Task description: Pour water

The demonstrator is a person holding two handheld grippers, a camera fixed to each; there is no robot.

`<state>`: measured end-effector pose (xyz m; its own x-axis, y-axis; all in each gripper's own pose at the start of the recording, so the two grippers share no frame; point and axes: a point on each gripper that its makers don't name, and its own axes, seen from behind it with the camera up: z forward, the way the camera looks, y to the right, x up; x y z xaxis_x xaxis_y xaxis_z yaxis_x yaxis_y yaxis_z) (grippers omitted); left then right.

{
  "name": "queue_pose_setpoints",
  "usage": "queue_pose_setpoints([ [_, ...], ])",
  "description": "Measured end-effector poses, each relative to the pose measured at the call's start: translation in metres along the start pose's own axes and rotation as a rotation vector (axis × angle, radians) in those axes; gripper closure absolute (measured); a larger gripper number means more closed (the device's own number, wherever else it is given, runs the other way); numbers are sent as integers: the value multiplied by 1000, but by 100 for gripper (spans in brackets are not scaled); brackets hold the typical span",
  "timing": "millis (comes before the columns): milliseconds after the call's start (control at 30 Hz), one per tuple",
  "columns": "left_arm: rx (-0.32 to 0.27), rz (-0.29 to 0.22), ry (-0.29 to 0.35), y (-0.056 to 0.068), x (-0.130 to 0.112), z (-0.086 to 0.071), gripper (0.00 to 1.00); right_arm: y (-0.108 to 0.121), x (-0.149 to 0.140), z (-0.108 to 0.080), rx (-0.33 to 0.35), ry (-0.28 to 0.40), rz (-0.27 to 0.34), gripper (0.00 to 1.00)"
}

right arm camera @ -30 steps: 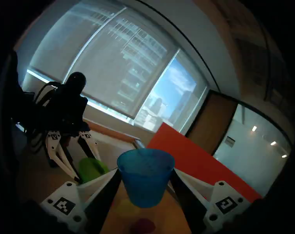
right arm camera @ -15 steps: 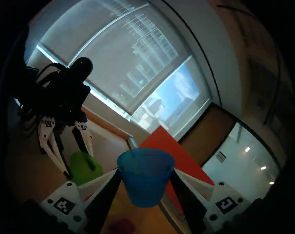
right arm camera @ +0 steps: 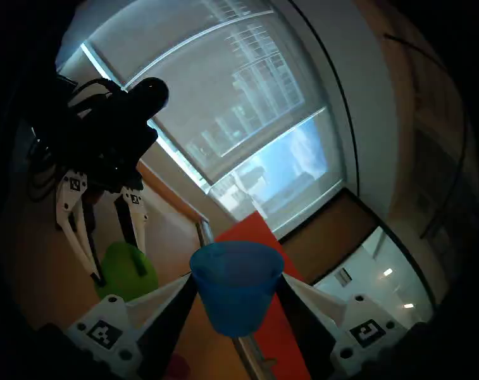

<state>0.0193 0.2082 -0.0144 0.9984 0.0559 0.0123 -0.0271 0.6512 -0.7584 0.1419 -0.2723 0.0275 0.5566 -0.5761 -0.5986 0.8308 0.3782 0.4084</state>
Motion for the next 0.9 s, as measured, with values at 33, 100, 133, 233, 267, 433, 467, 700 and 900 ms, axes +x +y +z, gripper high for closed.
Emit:
queue_pose_setpoints([
  [33, 0, 0, 0, 0, 0, 0, 16, 1, 0, 1, -1, 0, -8, 12],
  [100, -1, 0, 0, 0, 0, 0, 16, 3, 1, 2, -3, -1, -24, 12],
  [133, -1, 0, 0, 0, 0, 0, 16, 3, 1, 2, -5, -3, -32, 12],
  [233, 0, 2, 0, -1, 2, 0, 16, 5, 0, 4, -8, -7, -57, 12],
  [267, 1, 3, 1, -1, 2, -1, 16, 6, 0, 5, -7, -8, -65, 12],
  [433, 1, 4, 9, -1, 5, -1, 16, 8, 2, 7, -14, -7, -115, 12],
  [467, 1, 3, 10, -1, 6, -1, 16, 9, 3, 7, -16, -5, -124, 12],
  [700, 0, 4, 11, -1, 7, 0, 16, 14, 6, 9, -24, -5, -183, 12],
  [900, -5, 8, -1, -1, 4, 1, 16, 15, 7, 11, -28, -12, -229, 12],
])
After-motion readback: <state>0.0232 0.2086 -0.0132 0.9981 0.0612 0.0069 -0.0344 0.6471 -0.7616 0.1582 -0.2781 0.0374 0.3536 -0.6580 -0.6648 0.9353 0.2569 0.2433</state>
